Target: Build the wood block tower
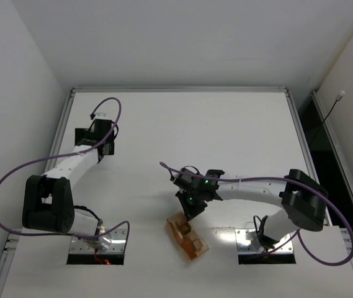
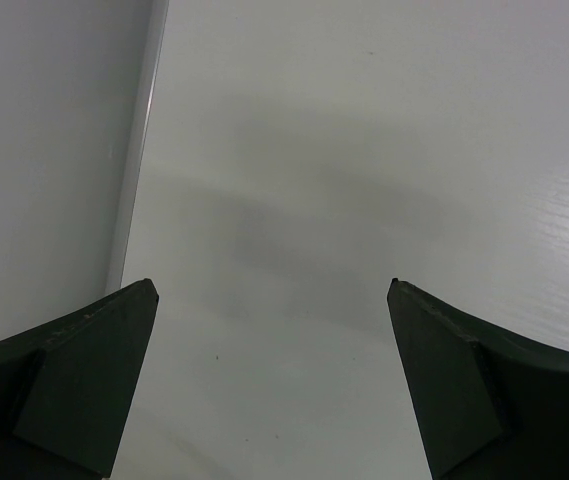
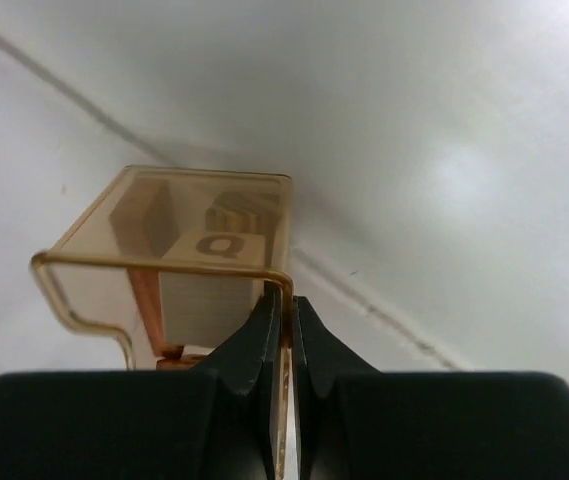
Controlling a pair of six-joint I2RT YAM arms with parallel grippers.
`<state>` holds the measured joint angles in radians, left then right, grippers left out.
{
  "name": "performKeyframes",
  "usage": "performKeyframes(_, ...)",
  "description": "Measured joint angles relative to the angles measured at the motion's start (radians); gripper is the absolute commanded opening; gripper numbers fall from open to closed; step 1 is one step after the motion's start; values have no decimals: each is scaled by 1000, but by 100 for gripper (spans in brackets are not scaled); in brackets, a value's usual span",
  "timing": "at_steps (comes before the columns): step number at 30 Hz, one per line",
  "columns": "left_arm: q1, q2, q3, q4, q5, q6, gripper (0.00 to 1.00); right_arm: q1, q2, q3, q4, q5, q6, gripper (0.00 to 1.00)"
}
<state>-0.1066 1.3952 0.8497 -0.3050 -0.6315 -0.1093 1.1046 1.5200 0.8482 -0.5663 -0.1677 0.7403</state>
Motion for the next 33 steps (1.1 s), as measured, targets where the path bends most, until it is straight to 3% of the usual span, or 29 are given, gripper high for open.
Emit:
performKeyframes(13, 2, 15, 56, -40, 5, -8, 100, -193, 2, 201, -19, 410, -282, 0)
performKeyframes(21, 3, 15, 96, -76, -11, -32, 100, -276, 95, 294, 141, 694, -618, 0)
performKeyframes(33, 14, 11, 96, -113, -42, -35, 100, -311, 355, 445, 473, 897, -989, 0)
